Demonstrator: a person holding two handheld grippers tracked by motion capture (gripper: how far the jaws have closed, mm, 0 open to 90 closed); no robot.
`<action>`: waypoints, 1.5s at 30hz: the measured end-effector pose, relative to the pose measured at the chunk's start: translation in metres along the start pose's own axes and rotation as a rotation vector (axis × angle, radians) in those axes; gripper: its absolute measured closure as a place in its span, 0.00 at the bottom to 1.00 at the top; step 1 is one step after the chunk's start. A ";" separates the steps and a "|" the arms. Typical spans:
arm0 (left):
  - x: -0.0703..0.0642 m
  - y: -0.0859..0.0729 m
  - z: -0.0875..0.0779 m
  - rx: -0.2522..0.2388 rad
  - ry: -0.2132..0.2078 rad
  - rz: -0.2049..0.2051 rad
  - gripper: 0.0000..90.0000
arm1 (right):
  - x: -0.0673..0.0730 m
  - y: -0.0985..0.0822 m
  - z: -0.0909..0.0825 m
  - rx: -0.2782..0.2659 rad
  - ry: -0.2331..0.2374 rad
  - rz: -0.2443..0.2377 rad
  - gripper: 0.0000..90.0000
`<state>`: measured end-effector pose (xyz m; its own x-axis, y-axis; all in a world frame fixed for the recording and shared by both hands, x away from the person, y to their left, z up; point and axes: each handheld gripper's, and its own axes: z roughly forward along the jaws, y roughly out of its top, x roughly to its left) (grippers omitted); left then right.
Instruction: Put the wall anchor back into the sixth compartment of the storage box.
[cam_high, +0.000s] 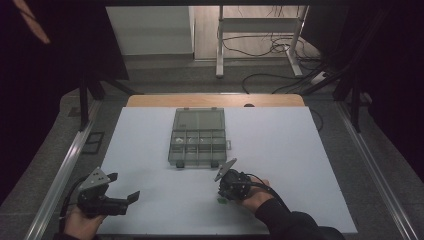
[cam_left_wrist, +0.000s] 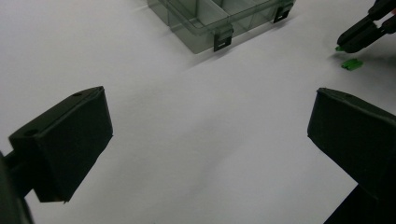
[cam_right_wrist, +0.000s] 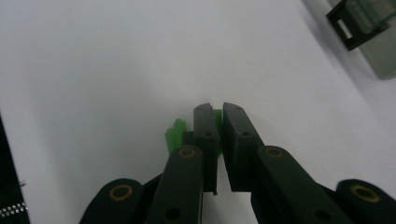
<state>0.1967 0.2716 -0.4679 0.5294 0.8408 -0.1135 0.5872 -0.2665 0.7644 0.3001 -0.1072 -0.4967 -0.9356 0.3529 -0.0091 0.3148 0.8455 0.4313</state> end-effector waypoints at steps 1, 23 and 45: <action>0.000 0.000 0.000 0.002 0.005 -0.001 0.01 | -0.001 0.000 -0.002 -0.011 0.000 0.004 0.93; 0.002 -0.003 -0.002 -0.007 -0.005 -0.014 0.01 | -0.018 0.003 -0.044 -0.249 0.061 0.147 0.93; 0.004 -0.003 -0.003 -0.012 -0.020 -0.022 0.01 | -0.026 0.039 -0.044 -0.301 0.034 0.129 0.93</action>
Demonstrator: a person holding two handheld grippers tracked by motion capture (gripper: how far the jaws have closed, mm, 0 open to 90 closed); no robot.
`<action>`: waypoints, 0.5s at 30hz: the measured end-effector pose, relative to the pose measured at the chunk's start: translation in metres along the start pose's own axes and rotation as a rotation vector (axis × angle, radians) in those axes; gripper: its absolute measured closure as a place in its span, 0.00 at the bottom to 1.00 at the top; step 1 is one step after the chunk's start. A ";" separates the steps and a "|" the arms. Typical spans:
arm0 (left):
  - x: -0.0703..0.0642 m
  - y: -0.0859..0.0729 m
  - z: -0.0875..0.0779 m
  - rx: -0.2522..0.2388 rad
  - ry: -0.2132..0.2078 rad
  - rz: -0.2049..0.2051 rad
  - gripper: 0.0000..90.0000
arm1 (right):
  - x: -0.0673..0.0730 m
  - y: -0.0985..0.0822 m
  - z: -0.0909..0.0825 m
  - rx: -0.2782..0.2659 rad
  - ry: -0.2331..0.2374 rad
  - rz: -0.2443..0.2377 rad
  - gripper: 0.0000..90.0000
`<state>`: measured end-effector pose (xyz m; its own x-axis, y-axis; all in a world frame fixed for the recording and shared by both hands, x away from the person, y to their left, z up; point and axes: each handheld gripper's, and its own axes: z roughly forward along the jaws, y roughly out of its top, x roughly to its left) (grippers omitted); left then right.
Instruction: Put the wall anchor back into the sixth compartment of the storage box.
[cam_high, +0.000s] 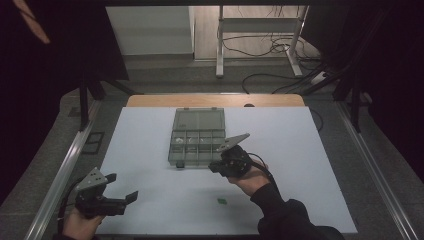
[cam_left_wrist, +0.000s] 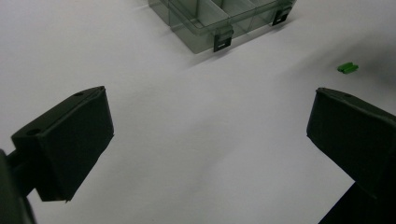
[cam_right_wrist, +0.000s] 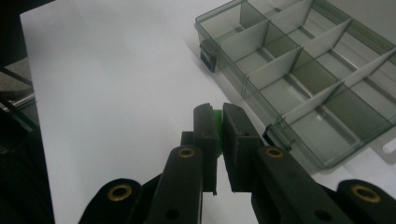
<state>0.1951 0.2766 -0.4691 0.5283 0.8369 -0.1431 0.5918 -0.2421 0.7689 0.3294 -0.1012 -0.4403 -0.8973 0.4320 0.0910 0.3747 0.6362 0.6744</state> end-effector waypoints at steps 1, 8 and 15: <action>0.000 0.000 0.000 0.000 0.000 0.000 0.01 | 0.000 0.000 0.000 0.000 0.000 0.000 0.93; 0.000 0.000 0.000 0.001 -0.004 -0.002 0.01 | -0.004 0.015 0.011 -0.027 -0.008 0.010 0.92; 0.001 0.000 0.000 0.001 -0.005 -0.006 0.01 | -0.012 0.027 0.021 -0.056 -0.007 0.036 0.92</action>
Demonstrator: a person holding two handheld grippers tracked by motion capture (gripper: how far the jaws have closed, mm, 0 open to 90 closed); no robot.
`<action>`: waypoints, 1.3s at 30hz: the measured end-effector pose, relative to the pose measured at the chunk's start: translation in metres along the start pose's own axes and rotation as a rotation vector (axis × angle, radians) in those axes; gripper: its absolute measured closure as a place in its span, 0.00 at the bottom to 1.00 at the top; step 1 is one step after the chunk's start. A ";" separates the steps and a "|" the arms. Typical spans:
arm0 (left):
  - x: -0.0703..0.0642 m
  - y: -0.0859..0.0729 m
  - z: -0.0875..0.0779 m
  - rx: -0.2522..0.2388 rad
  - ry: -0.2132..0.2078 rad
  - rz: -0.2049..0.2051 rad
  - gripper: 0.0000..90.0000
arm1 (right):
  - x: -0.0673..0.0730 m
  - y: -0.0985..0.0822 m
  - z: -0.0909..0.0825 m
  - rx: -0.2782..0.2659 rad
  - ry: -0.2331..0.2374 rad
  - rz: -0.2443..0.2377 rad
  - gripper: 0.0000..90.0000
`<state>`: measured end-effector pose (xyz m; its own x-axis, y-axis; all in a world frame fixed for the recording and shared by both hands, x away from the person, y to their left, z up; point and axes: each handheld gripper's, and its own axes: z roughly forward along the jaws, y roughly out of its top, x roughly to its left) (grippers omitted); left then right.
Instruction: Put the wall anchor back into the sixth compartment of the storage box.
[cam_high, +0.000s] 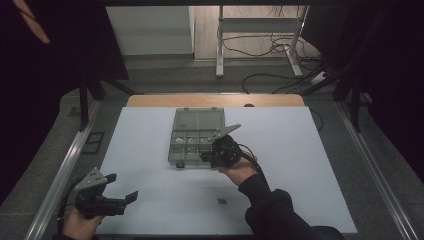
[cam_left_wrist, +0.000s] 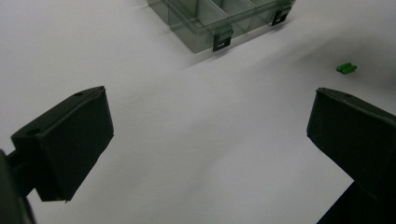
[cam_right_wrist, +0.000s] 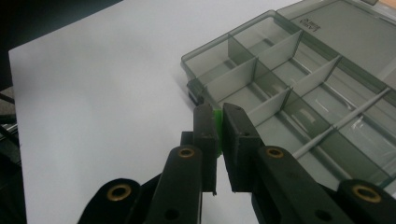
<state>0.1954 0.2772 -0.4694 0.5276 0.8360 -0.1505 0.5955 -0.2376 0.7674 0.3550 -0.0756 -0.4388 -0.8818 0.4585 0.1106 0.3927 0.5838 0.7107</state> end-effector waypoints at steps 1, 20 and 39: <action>0.000 0.000 0.000 0.000 0.000 -0.001 0.01 | -0.001 0.001 0.001 0.002 -0.003 0.000 0.92; 0.001 0.000 0.000 0.001 -0.003 -0.003 0.01 | -0.012 0.023 0.028 0.004 -0.028 0.007 0.92; 0.003 -0.001 -0.004 -0.009 0.025 -0.026 0.01 | -0.017 0.028 0.061 0.040 -0.056 0.011 0.92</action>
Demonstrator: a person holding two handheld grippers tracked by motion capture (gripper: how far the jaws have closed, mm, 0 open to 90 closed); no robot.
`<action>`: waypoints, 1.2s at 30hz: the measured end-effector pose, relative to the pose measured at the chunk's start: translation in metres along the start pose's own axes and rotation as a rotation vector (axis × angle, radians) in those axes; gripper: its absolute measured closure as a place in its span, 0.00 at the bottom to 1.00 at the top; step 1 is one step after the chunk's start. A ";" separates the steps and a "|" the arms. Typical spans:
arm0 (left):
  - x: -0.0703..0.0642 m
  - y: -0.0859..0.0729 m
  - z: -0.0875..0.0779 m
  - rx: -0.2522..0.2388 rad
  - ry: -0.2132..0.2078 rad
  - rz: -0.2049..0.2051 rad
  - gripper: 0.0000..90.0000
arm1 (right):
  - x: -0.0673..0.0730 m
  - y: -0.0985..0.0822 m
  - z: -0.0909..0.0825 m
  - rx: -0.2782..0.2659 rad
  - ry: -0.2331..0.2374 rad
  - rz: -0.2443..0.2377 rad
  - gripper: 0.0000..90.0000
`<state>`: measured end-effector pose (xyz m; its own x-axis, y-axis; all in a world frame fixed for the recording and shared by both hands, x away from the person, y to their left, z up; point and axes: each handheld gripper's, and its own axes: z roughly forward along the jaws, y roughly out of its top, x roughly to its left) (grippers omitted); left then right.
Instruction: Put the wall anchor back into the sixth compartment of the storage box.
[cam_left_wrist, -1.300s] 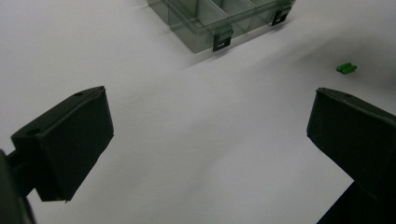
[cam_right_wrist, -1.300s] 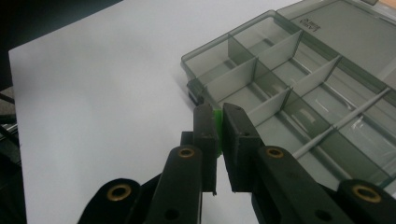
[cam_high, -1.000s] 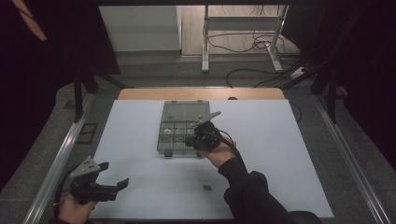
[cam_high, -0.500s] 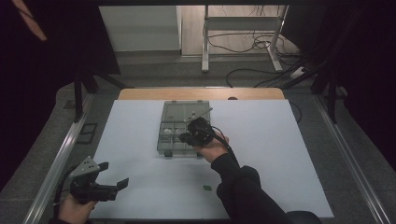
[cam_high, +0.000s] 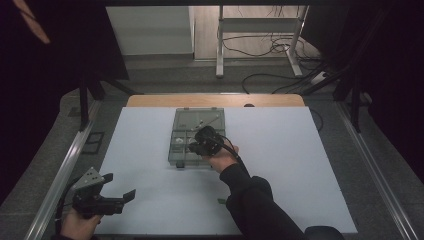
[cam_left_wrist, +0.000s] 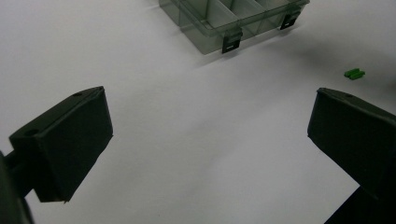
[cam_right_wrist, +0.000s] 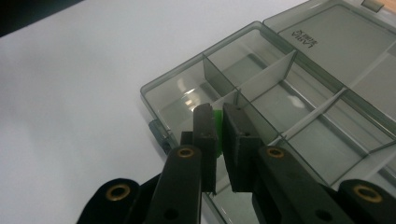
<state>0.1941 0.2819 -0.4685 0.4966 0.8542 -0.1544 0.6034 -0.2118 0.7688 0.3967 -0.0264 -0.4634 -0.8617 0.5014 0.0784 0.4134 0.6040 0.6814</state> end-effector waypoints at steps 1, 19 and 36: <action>0.000 0.000 0.000 -0.001 -0.002 0.002 0.01 | 0.000 0.000 0.002 0.004 -0.001 0.001 0.92; -0.001 -0.001 0.000 -0.001 -0.010 0.003 0.01 | 0.009 -0.001 -0.013 -0.019 -0.043 -0.039 0.62; -0.001 -0.001 0.000 0.000 -0.017 0.008 0.01 | 0.016 -0.020 -0.040 -0.024 -0.036 -0.048 0.30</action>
<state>0.1934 0.2811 -0.4688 0.5115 0.8445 -0.1589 0.5994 -0.2181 0.7702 0.3623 -0.0552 -0.4464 -0.8688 0.4947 0.0194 0.3646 0.6128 0.7011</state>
